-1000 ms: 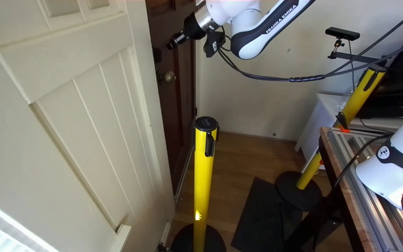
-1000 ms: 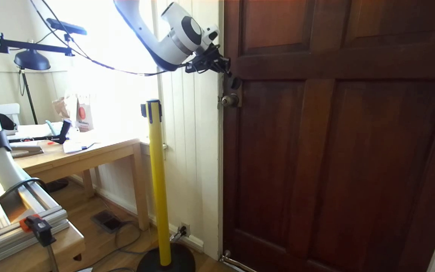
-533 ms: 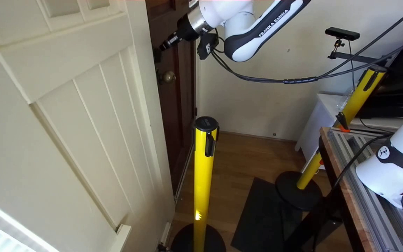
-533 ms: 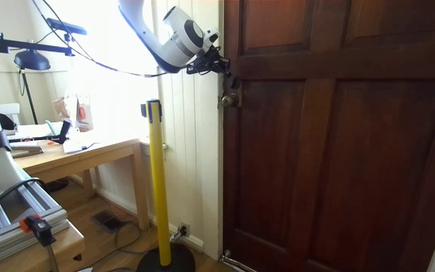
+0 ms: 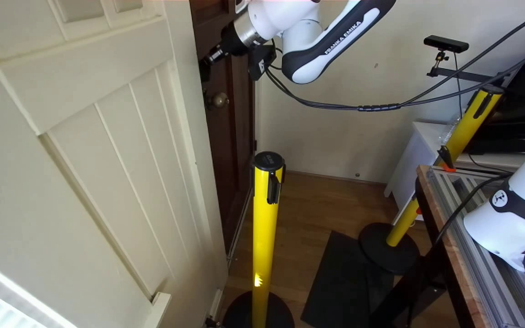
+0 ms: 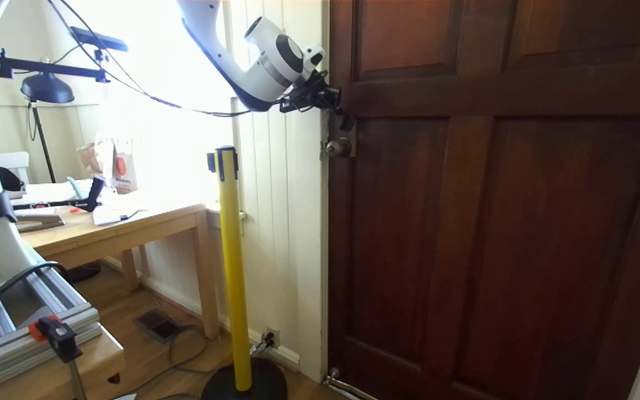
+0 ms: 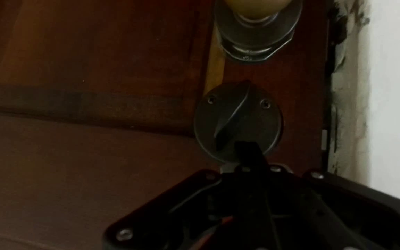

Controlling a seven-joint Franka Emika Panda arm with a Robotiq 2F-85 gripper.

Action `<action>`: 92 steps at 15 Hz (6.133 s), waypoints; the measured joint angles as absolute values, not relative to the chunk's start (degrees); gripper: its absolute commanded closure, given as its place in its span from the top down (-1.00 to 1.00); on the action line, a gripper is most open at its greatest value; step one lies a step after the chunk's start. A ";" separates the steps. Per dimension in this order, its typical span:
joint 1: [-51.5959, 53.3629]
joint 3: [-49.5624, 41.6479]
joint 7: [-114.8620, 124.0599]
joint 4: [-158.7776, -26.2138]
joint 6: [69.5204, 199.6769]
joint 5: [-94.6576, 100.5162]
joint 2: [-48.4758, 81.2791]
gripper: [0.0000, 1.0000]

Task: Lock the door

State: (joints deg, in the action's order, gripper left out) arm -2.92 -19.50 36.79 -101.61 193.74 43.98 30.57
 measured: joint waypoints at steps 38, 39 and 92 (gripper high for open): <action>14.67 -41.17 36.78 -102.06 184.37 44.23 33.86 -1.00; 14.59 -42.40 36.80 -102.39 182.24 44.23 34.51 -1.00; 7.71 -34.51 30.82 -102.47 197.42 44.37 33.52 -1.00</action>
